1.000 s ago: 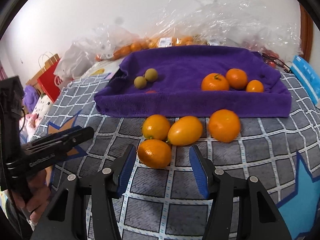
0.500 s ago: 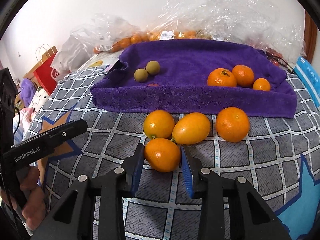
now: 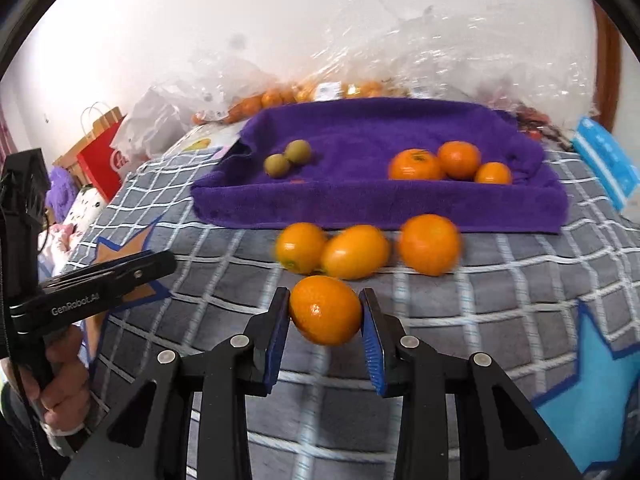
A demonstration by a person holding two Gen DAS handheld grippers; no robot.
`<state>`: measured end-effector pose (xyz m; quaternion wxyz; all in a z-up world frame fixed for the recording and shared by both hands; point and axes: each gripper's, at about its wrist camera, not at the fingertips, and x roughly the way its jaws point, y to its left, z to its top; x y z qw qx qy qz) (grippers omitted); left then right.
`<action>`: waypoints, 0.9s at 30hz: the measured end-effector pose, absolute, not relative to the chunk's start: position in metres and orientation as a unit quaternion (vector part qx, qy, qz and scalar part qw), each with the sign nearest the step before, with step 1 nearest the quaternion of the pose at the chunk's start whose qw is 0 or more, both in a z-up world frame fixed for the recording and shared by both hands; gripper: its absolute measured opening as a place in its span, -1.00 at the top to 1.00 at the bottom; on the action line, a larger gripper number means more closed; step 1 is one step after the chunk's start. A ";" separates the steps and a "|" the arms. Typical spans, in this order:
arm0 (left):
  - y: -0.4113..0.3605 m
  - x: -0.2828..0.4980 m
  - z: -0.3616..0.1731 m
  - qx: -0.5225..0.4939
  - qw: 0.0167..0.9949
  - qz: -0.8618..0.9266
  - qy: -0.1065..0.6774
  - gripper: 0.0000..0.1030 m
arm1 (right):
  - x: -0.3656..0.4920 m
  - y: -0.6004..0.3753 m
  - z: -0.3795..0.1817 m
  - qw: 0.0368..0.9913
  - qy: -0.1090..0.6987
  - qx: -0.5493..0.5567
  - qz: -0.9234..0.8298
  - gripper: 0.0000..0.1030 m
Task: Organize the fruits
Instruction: 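Grasp an orange on the bedspread with the right tool, then grasp another orange with the left tool while the right tool holds its orange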
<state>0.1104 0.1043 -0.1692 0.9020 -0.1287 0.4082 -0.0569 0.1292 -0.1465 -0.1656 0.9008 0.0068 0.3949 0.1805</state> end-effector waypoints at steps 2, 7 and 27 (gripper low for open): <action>0.094 0.108 -0.163 -0.138 0.899 -0.077 0.407 0.21 | 0.126 -0.165 -0.164 0.908 0.387 0.004 0.160 0.32; 0.058 0.118 -0.152 -0.123 0.896 -0.109 0.413 0.16 | 0.130 -0.205 -0.163 0.917 0.383 0.017 0.110 0.32; 0.030 0.164 -0.168 -0.214 0.864 -0.105 0.443 0.39 | 0.125 -0.245 -0.174 0.920 0.376 0.046 0.104 0.32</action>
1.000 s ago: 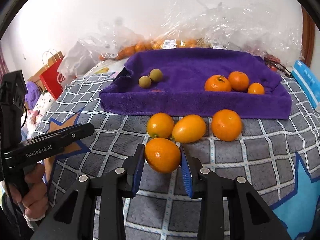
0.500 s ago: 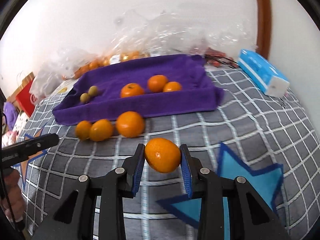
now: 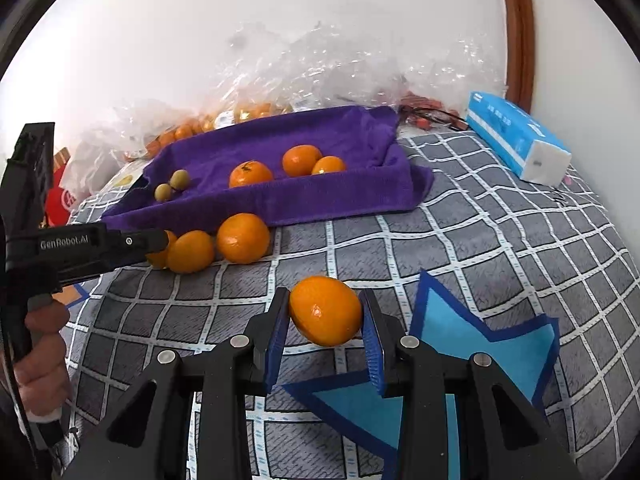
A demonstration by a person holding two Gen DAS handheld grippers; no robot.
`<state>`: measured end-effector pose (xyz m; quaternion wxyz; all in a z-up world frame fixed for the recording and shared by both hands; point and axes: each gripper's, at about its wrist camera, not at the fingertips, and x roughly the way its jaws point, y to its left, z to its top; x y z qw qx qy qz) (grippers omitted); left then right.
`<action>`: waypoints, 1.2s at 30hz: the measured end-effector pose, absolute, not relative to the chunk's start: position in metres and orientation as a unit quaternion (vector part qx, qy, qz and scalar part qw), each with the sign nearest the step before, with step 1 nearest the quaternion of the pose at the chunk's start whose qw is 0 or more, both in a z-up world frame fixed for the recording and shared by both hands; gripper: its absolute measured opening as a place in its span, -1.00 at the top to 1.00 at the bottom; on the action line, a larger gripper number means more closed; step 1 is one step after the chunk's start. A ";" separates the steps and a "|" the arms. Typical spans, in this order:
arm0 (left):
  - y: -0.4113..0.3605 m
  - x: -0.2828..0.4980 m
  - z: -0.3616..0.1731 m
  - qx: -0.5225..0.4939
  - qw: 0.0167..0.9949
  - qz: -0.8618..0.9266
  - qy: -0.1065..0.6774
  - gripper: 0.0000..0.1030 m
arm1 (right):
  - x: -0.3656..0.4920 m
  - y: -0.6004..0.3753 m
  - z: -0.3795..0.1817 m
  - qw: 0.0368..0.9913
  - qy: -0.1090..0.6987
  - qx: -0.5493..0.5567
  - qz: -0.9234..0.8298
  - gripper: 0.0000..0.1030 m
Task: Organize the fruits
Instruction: 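Grasp another orange with the left tool while the right tool holds its orange, then carry both held oranges up over the purple towel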
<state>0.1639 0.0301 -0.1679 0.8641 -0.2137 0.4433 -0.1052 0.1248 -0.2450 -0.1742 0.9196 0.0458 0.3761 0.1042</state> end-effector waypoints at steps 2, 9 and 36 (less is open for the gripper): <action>0.035 0.157 -0.164 -0.187 0.872 -0.073 0.446 0.39 | 0.125 -0.249 -0.174 0.919 0.375 0.056 0.110 0.32; 0.030 0.165 -0.174 -0.139 0.881 -0.064 0.447 0.30 | 0.127 -0.250 -0.176 0.914 0.381 0.067 0.121 0.32; 0.043 0.139 -0.165 -0.171 0.914 -0.101 0.355 0.36 | 0.124 -0.245 -0.176 0.918 0.378 0.045 0.111 0.32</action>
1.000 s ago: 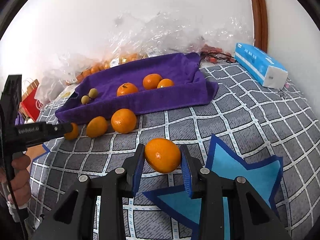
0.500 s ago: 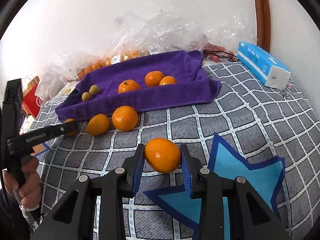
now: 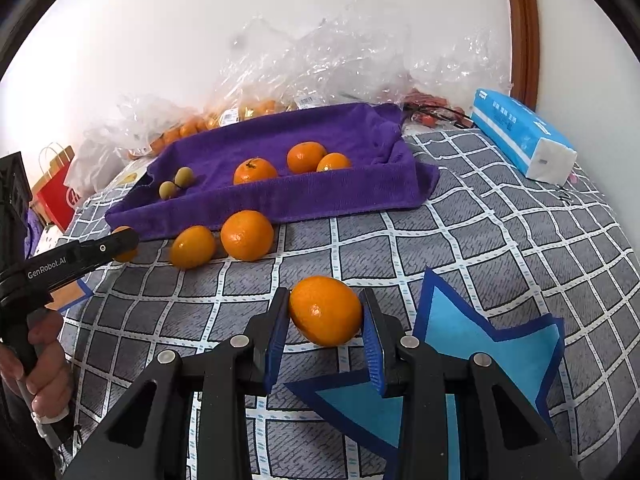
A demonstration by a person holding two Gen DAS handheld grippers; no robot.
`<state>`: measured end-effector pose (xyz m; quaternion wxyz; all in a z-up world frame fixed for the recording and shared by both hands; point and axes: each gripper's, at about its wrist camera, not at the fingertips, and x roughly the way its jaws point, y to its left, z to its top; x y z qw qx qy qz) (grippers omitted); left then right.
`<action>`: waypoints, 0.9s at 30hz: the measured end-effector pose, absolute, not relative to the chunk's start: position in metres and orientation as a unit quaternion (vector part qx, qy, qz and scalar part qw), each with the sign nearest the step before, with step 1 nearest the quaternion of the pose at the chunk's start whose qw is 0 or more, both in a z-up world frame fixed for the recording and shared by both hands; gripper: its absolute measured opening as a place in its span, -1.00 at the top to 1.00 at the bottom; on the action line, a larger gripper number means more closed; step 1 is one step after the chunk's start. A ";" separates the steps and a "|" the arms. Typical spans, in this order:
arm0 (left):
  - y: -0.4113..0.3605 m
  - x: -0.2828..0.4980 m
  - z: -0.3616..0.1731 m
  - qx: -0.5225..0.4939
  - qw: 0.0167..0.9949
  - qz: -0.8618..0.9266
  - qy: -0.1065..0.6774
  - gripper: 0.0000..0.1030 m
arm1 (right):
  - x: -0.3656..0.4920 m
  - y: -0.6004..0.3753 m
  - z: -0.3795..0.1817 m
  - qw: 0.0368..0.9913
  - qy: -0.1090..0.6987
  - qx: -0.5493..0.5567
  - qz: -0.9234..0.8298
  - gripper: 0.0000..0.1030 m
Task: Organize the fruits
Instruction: 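Carry both held oranges up over the purple towel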
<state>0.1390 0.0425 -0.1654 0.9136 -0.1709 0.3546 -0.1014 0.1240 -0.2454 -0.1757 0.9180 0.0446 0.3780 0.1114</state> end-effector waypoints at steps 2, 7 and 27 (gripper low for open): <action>0.041 0.135 -0.162 -0.165 0.918 -0.103 0.346 0.36 | 0.124 -0.246 -0.175 0.918 0.377 0.045 0.111 0.32; 0.038 0.129 -0.156 -0.155 0.925 -0.105 0.330 0.36 | 0.122 -0.246 -0.174 0.921 0.373 0.045 0.103 0.32; 0.055 0.120 -0.143 -0.191 0.930 -0.093 0.299 0.36 | 0.132 -0.246 -0.151 0.927 0.363 0.058 0.079 0.32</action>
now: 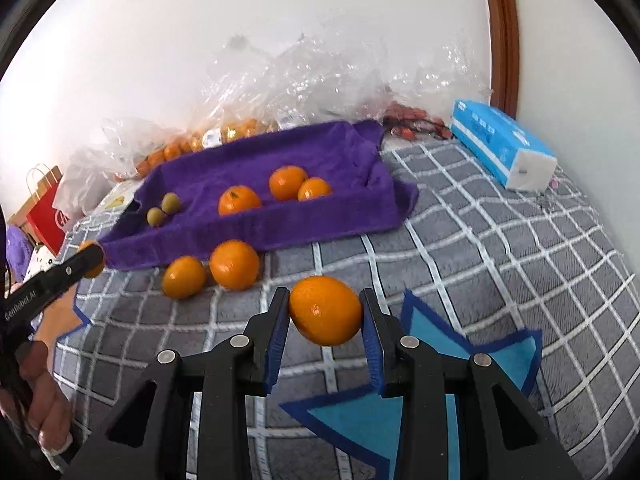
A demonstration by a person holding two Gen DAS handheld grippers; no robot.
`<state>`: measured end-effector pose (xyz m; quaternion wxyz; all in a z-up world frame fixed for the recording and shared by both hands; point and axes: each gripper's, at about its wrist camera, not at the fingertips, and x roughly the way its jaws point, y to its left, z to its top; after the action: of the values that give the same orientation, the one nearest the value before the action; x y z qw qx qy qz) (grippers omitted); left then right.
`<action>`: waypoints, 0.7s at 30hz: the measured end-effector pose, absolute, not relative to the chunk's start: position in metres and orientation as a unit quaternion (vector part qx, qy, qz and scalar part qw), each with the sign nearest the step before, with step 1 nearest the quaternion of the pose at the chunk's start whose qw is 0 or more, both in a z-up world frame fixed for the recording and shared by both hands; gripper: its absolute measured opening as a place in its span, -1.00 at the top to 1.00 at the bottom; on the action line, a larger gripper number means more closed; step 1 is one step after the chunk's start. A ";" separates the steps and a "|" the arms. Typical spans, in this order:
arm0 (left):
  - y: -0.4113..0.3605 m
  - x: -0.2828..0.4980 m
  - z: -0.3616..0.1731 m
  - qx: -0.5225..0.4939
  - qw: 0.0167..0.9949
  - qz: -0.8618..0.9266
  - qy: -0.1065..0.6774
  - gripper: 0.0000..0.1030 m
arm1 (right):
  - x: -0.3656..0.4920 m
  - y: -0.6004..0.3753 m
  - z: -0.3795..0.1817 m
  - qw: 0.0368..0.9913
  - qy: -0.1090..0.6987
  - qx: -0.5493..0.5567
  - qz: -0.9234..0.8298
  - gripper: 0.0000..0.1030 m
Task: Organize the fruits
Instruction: 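Carry both held oranges up over the purple towel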
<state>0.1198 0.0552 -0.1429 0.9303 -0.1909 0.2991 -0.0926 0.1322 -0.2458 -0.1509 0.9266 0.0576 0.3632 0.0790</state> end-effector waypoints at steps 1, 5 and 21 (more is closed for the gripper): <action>0.058 0.121 -0.142 -0.196 0.928 -0.088 0.303 0.36 | 0.134 -0.244 -0.146 0.927 0.361 0.060 0.084 0.32; 0.073 0.127 -0.122 -0.200 0.926 -0.081 0.309 0.36 | 0.147 -0.233 -0.124 0.930 0.347 0.056 0.110 0.32; 0.080 0.213 -0.082 -0.155 0.937 -0.069 0.304 0.36 | 0.233 -0.187 -0.085 0.943 0.300 0.042 0.135 0.32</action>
<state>0.2129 0.0799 -0.0822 0.9374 -0.1551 0.3042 -0.0689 0.2328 -0.1870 -0.0854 0.9433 0.0420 0.3002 0.1353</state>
